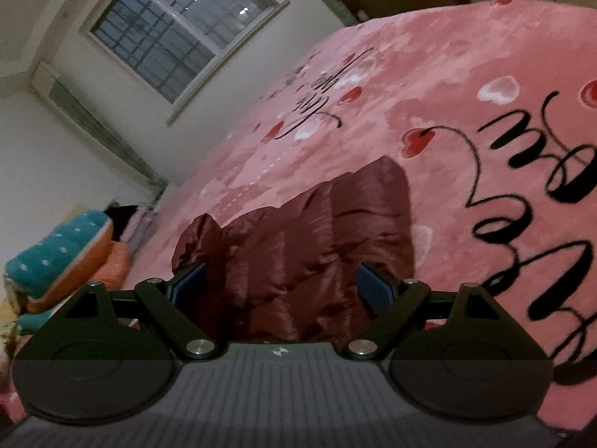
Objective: Fold large clothes
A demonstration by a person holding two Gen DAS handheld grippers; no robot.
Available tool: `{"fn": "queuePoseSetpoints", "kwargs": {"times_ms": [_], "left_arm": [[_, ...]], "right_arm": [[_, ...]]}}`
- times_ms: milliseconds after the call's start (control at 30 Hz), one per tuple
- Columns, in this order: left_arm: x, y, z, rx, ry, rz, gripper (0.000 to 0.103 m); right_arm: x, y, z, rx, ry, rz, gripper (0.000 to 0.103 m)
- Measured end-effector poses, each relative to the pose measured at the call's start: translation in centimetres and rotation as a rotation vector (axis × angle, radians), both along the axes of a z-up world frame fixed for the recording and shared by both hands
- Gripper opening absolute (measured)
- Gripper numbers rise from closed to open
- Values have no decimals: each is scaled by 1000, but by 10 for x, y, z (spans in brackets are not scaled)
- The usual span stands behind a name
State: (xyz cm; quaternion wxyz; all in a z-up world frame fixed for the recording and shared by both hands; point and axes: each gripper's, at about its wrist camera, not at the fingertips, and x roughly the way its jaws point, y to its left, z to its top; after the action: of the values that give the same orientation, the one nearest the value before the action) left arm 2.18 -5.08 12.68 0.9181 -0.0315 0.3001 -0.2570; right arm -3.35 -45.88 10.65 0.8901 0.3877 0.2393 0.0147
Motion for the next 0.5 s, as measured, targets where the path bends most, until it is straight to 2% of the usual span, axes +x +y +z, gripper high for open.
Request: {"fn": "queuePoseSetpoints", "kwargs": {"times_ms": [100, 167, 233, 300, 367, 500], "left_arm": [[11, 24, -2, -10, -5, 112, 98], [20, 33, -4, -12, -18, 172, 98], [28, 36, -8, -1, -22, 211, 98], [35, 37, -12, 8, -25, 234, 98], [42, 35, -16, 22, -20, 246, 97], [47, 29, -19, 47, -23, 241, 93]], "right_arm": [[-2, 0, 1, 15, -21, -13, 103], [-9, -2, 5, -25, -33, -93, 103], [-17, -4, 10, -49, -62, -152, 103], [-21, -2, 14, -62, -104, -162, 103], [-21, 11, 22, -137, -142, -125, 103], [-7, 52, 29, -255, -174, 80, 102]]}}
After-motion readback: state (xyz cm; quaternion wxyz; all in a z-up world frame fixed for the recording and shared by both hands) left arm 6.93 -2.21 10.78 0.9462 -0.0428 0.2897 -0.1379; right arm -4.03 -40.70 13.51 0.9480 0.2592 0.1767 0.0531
